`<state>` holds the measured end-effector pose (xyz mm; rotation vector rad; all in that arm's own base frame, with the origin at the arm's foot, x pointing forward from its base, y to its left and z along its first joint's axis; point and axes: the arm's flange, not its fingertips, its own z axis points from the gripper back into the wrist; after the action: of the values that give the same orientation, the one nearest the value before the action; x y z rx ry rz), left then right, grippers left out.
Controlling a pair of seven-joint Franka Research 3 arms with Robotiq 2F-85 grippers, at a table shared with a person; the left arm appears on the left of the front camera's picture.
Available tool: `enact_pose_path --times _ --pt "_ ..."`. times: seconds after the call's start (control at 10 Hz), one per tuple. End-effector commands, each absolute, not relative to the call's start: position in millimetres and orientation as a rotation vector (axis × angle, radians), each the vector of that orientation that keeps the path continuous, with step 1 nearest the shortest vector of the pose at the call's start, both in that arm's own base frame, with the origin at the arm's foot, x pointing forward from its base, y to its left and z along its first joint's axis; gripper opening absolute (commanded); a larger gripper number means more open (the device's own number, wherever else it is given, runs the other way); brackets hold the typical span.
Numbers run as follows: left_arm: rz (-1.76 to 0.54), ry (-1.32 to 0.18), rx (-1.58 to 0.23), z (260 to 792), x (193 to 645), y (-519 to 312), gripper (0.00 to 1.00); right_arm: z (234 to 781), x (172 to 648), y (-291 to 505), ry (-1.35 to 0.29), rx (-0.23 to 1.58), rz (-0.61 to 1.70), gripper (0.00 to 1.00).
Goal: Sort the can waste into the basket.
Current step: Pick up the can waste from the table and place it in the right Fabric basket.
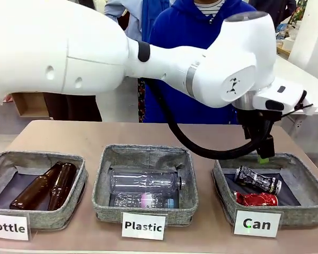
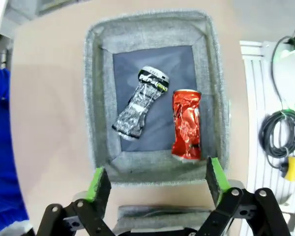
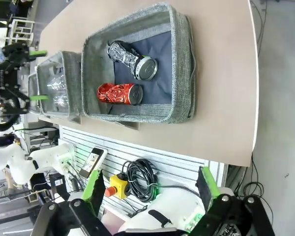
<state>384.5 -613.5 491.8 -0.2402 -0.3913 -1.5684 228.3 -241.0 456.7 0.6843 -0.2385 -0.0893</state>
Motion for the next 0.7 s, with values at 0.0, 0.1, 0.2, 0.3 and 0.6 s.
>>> enact_pose_path --times 0.0,0.1,0.2,0.3,0.6 --pt "-1.590 -0.403 -0.310 523 383 -537 1.00 457 228 -241 -0.238 0.684 -0.089 1.00" --pt "-1.544 -0.425 -0.350 538 390 -495 1.00 472 257 -217 -0.209 0.651 -0.003 1.00" --pt "-1.499 -0.431 -0.360 549 396 -448 1.00 492 291 -183 -0.191 0.677 0.111 1.00" --pt "-1.447 -0.419 -0.400 554 403 -400 1.00 508 324 -142 -0.167 0.665 0.166 1.00" --pt "-1.126 -0.496 -0.683 561 433 -228 1.00 525 392 -20 -0.095 0.814 0.395 1.00"
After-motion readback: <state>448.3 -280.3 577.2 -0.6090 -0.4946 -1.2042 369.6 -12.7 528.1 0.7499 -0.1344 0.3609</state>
